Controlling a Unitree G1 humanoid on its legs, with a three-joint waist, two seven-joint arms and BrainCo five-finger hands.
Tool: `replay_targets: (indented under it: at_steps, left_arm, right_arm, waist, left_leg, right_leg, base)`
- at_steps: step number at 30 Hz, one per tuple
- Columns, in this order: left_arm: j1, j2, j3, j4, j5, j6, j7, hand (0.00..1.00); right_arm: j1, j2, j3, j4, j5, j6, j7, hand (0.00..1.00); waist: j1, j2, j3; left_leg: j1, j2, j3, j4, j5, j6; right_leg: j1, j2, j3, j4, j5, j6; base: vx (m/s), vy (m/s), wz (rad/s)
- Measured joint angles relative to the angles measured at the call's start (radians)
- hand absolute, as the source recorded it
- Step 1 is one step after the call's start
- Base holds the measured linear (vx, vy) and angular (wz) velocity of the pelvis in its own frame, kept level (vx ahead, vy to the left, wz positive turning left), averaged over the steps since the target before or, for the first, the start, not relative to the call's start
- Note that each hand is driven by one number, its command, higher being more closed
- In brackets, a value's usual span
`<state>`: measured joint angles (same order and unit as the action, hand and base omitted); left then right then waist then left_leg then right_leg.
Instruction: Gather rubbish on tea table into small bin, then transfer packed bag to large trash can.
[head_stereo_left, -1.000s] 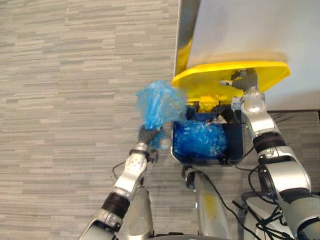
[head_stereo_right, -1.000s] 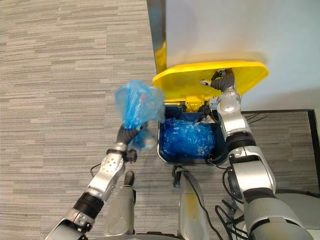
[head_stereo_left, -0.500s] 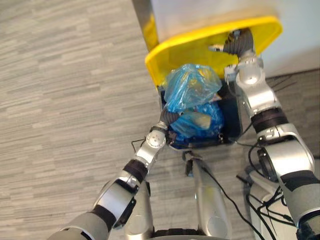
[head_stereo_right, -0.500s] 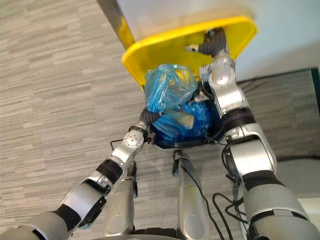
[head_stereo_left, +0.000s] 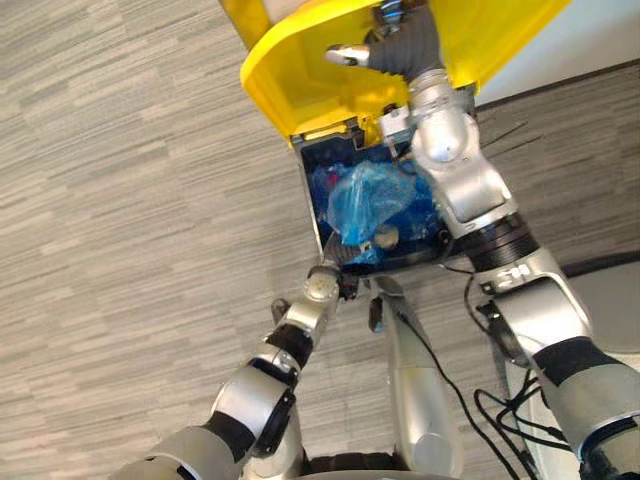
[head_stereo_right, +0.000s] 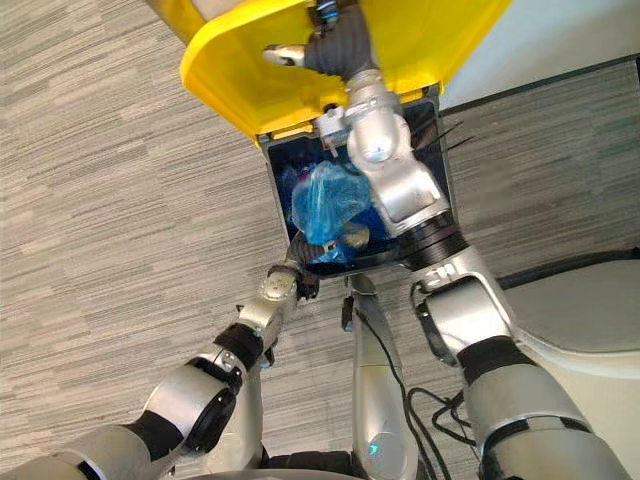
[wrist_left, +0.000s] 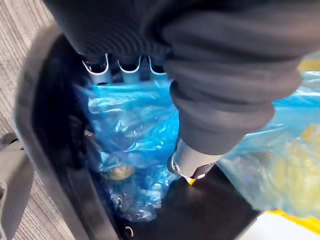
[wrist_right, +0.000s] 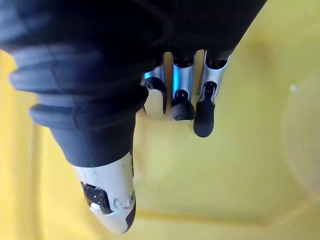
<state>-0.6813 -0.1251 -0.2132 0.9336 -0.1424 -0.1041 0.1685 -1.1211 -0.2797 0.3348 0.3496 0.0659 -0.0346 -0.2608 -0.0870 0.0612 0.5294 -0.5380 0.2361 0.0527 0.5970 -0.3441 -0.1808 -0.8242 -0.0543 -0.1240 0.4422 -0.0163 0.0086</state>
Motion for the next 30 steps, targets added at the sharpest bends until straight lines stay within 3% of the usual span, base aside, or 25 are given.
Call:
replay_targets:
  at_steps: [3, 4, 6, 8, 14, 16, 18, 19, 20, 21, 22, 25, 26, 27, 29, 30]
  left_arm:
    - [0.047, 0.006, -0.012, -0.048, 0.009, 0.007, -0.010, 0.00]
    - [0.073, 0.010, -0.012, -0.065, 0.010, 0.008, -0.011, 0.00]
    - [0.093, 0.020, -0.020, -0.068, 0.014, 0.012, -0.014, 0.00]
    - [0.104, 0.043, -0.058, -0.075, 0.029, 0.012, -0.015, 0.00]
    - [0.269, 0.192, -0.053, -0.169, 0.041, 0.005, -0.016, 0.00]
    - [0.334, 0.250, -0.020, -0.198, 0.041, 0.003, -0.016, 0.00]
    - [0.469, 0.307, 0.052, -0.249, 0.041, -0.013, -0.020, 0.00]
    - [0.498, 0.319, 0.070, -0.263, 0.041, -0.015, -0.025, 0.00]
    - [0.588, 0.335, 0.123, -0.287, 0.040, -0.018, -0.041, 0.00]
    - [0.649, 0.351, 0.171, -0.301, 0.040, -0.018, -0.047, 0.00]
    - [0.682, 0.358, 0.190, -0.303, 0.040, -0.017, -0.054, 0.00]
    - [0.850, 0.365, 0.270, -0.368, 0.041, -0.015, -0.079, 0.00]
    - [0.870, 0.364, 0.274, -0.381, 0.041, -0.015, -0.083, 0.00]
    - [0.904, 0.363, 0.294, -0.417, 0.041, -0.012, -0.095, 0.00]
    - [0.924, 0.323, 0.304, -0.437, 0.046, -0.010, -0.104, 0.00]
    - [0.946, 0.309, 0.304, -0.455, 0.057, -0.015, -0.112, 0.00]
  right_arm:
    - [0.081, -0.007, -0.002, -0.020, -0.035, 0.000, 0.002, 0.00]
    - [0.099, 0.001, 0.000, -0.020, -0.040, 0.000, 0.005, 0.00]
    - [0.153, -0.015, -0.008, -0.048, -0.069, 0.000, 0.016, 0.00]
    - [0.215, -0.030, -0.024, -0.054, -0.080, 0.001, 0.022, 0.00]
    - [0.603, -0.030, -0.132, -0.069, -0.131, -0.008, 0.070, 0.00]
    - [0.735, -0.026, -0.184, -0.068, -0.148, -0.010, 0.084, 0.00]
    - [0.916, -0.021, -0.212, -0.068, -0.166, -0.024, 0.113, 0.00]
    - [0.954, -0.021, -0.215, -0.067, -0.181, -0.027, 0.122, 0.00]
    - [1.029, -0.022, -0.221, -0.062, -0.198, -0.032, 0.145, 0.00]
    - [1.092, -0.016, -0.230, -0.055, -0.208, -0.032, 0.166, 0.00]
    - [1.134, -0.006, -0.247, -0.051, -0.220, -0.033, 0.178, 0.00]
    - [1.286, 0.026, -0.329, 0.060, -0.236, -0.038, 0.223, 0.00]
    - [1.302, 0.032, -0.344, 0.081, -0.236, -0.038, 0.226, 0.00]
    - [1.340, 0.048, -0.382, 0.109, -0.237, -0.038, 0.226, 0.00]
    - [1.378, 0.057, -0.424, 0.118, -0.238, -0.037, 0.224, 0.00]
    - [1.392, 0.066, -0.437, 0.120, -0.237, -0.040, 0.223, 0.00]
  waist:
    - [0.007, -0.024, -0.006]
    - [0.013, -0.024, -0.007]
    - [0.020, -0.030, -0.010]
    - [0.018, -0.057, -0.023]
    - [0.039, -0.090, -0.068]
    - [0.044, -0.106, -0.082]
    - [0.046, -0.127, -0.118]
    - [0.046, -0.132, -0.129]
    - [0.054, -0.133, -0.153]
    - [0.046, -0.127, -0.159]
    - [0.043, -0.125, -0.170]
    - [0.042, -0.126, -0.250]
    - [0.044, -0.127, -0.260]
    - [0.047, -0.132, -0.272]
    - [0.055, -0.109, -0.311]
    - [0.072, -0.122, -0.360]
  left_leg:
    - [0.050, -0.035, -0.004, -0.085, 0.025, -0.016]
    - [0.058, -0.030, -0.006, -0.045, 0.025, -0.016]
    - [0.089, -0.018, -0.019, -0.040, -0.011, 0.006]
    - [0.109, -0.038, -0.027, -0.070, 0.004, 0.002]
    - [0.240, -0.058, -0.056, -0.033, -0.007, 0.021]
    - [0.284, -0.083, -0.050, -0.028, -0.017, 0.041]
    - [0.323, -0.118, -0.017, -0.014, -0.017, 0.074]
    - [0.323, -0.120, 0.001, -0.010, -0.013, 0.090]
    - [0.318, -0.098, 0.053, -0.026, 0.002, 0.126]
    - [0.333, -0.091, 0.058, -0.055, 0.012, 0.136]
    - [0.346, -0.089, 0.060, -0.083, 0.028, 0.136]
    - [0.355, -0.084, 0.059, -0.210, 0.115, 0.126]
    - [0.355, -0.083, 0.059, -0.221, 0.123, 0.123]
    - [0.360, -0.082, 0.057, -0.247, 0.144, 0.098]
    - [0.361, -0.072, 0.053, -0.307, 0.174, 0.070]
    - [0.360, -0.074, 0.068, -0.353, 0.201, 0.064]
  right_leg:
    - [0.033, -0.043, -0.006, -0.019, 0.005, 0.005]
    - [0.049, -0.046, -0.020, -0.022, 0.004, 0.006]
    - [0.073, -0.040, -0.035, -0.006, 0.002, 0.007]
    - [0.091, -0.062, -0.037, -0.010, 0.003, 0.008]
    - [0.281, -0.085, -0.070, -0.026, -0.005, 0.028]
    - [0.326, -0.104, -0.059, -0.035, 0.008, 0.048]
    - [0.375, -0.121, -0.033, -0.107, 0.078, 0.080]
    - [0.384, -0.120, -0.020, -0.143, 0.108, 0.096]
    - [0.366, -0.110, -0.003, -0.091, 0.109, 0.087]
    - [0.350, -0.103, -0.004, 0.110, 0.031, 0.021]
    - [0.353, -0.098, -0.006, 0.195, -0.010, 0.014]
    - [0.468, -0.091, -0.009, 0.354, -0.171, 0.039]
    - [0.490, -0.094, -0.006, 0.348, -0.191, 0.052]
    - [0.523, -0.084, -0.014, 0.288, -0.216, 0.067]
    - [0.561, -0.043, -0.017, 0.157, -0.225, 0.074]
    - [0.579, -0.025, -0.015, 0.033, -0.254, 0.026]
  base:
    - [-0.03, 0.055, 0.42]
    - [0.04, 0.034, 0.22]
    - [0.06, 0.051, 0.16]
    - [0.00, 0.046, 0.34]
    - [-0.02, 0.071, 0.20]
    - [-0.09, 0.132, 0.02]
    - [-0.12, 0.162, -0.28]
    - [-0.21, 0.091, -0.62]
    - [-0.31, 0.100, -0.62]
    - [-0.29, 0.067, -0.51]
    - [-0.16, 0.049, -0.11]
    - [-0.10, -0.066, -0.02]
    - [-0.11, -0.197, -0.05]
    - [-0.09, -0.211, -0.03]
    - [-0.04, -0.159, -0.27]
    - [0.01, -0.067, -0.44]
